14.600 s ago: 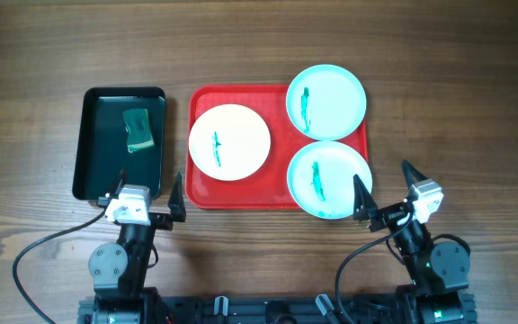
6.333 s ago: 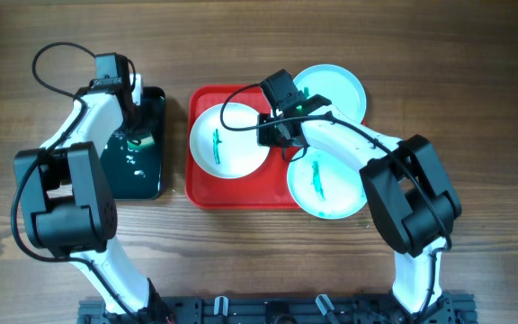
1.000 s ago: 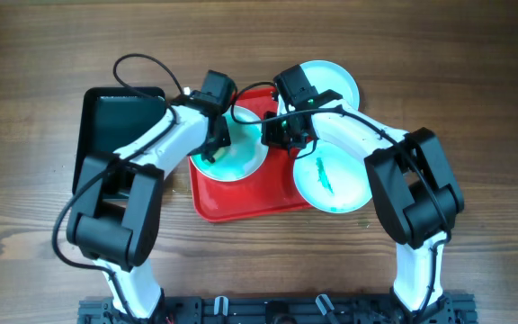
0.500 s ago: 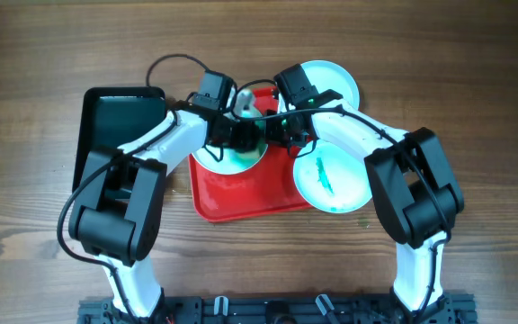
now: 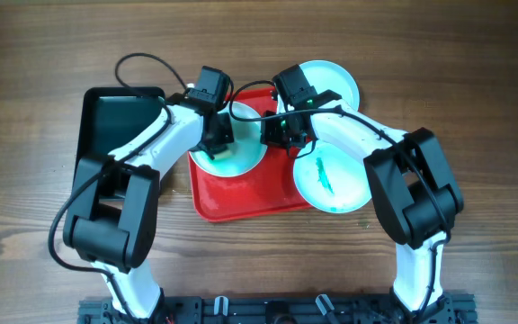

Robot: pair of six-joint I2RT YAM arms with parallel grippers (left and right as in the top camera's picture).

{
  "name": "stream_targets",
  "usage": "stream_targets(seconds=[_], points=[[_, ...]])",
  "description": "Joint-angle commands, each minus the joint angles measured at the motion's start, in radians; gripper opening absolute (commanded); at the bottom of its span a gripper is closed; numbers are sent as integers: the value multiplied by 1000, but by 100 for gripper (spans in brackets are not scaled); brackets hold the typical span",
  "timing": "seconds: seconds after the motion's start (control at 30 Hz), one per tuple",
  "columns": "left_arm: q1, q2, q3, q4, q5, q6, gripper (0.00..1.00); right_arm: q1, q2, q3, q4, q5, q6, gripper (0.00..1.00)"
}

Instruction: Clean dirty plates on tray and stack at the side

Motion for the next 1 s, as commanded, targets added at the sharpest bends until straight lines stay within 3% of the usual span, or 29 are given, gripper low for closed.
stream_targets(seconds=[0.0, 0.07, 0.2, 0.3, 0.47, 0.73, 0.83, 0.97], points=[[-11, -11, 5, 11, 583, 300, 4, 6, 45, -16, -12, 17, -3, 4], [-10, -11, 5, 90, 533, 270, 4, 6, 45, -16, -16, 17, -2, 4], [-10, -11, 5, 243, 153, 76, 4, 6, 45, -16, -16, 17, -3, 4], [-10, -11, 5, 329, -81, -3, 4, 6, 45, -16, -16, 17, 1, 4], [-9, -11, 5, 255, -289, -137, 4, 6, 45, -16, -11, 22, 1, 4], [107, -220, 81, -29, -60, -160, 4, -3, -9, -11, -31, 58, -28, 4], [177, -308, 81, -57, 61, -149, 4, -4, -131, -11, -103, 218, -27, 4], [213, -322, 78, -75, 98, -149, 4, 19, -303, -11, -220, 548, -51, 4]])
